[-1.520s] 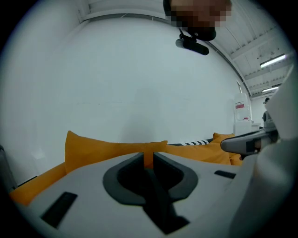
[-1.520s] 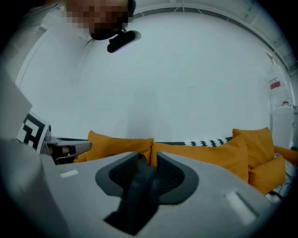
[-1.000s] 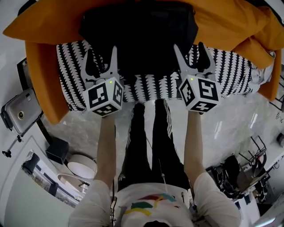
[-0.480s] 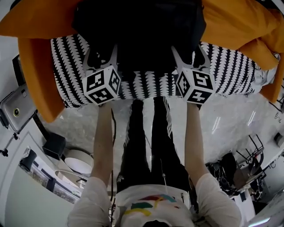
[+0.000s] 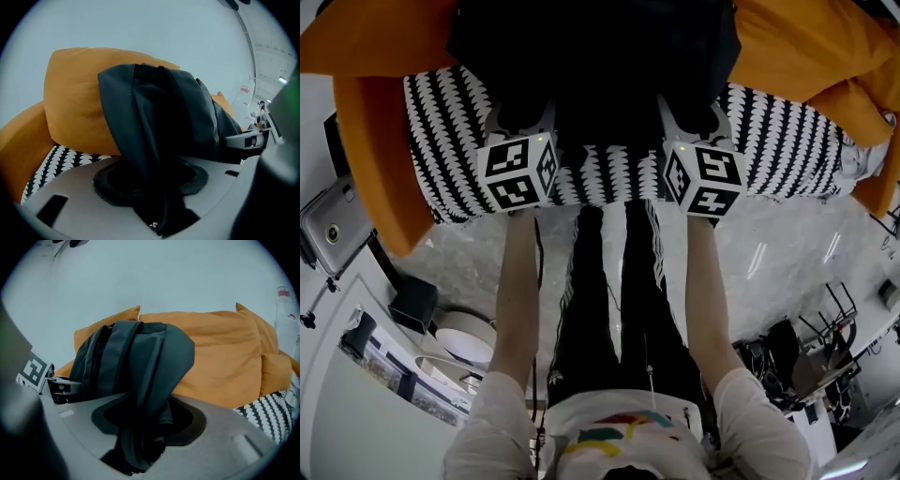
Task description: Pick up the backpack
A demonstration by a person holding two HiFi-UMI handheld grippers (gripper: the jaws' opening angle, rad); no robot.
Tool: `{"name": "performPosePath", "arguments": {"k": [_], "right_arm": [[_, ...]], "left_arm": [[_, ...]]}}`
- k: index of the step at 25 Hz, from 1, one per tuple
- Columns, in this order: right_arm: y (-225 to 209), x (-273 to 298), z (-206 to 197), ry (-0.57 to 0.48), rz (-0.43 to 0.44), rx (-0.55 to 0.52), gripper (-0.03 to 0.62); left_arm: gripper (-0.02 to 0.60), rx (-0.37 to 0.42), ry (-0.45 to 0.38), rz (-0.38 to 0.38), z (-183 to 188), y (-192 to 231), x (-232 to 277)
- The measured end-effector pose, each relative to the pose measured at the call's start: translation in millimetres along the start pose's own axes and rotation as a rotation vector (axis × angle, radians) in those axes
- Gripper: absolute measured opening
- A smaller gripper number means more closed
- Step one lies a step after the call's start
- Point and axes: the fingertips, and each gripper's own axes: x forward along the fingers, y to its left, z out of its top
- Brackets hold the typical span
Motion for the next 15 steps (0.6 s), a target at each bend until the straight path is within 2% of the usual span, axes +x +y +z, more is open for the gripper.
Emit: {"name": "performPosePath", "arguments": {"k": [5, 11, 15], "right_arm": [[3.5, -1.8, -5.8, 0.003, 0.0, -0.051, 0.154], [7.4, -1.9, -1.8, -0.008, 0.003, -0.083, 0.12], [10.4, -5.7, 3.1, -0.007, -0.002, -0.092, 0.11]], "left_arm": [[0.156, 0.022, -0.001, 0.005, -3.9, -6.4, -1.5], [0.129, 0.013, -0.015, 0.017, 0.9, -7.6, -5.0], [0.121, 0.014, -0.022, -0.009, 5.5, -8.7, -11.1]]}}
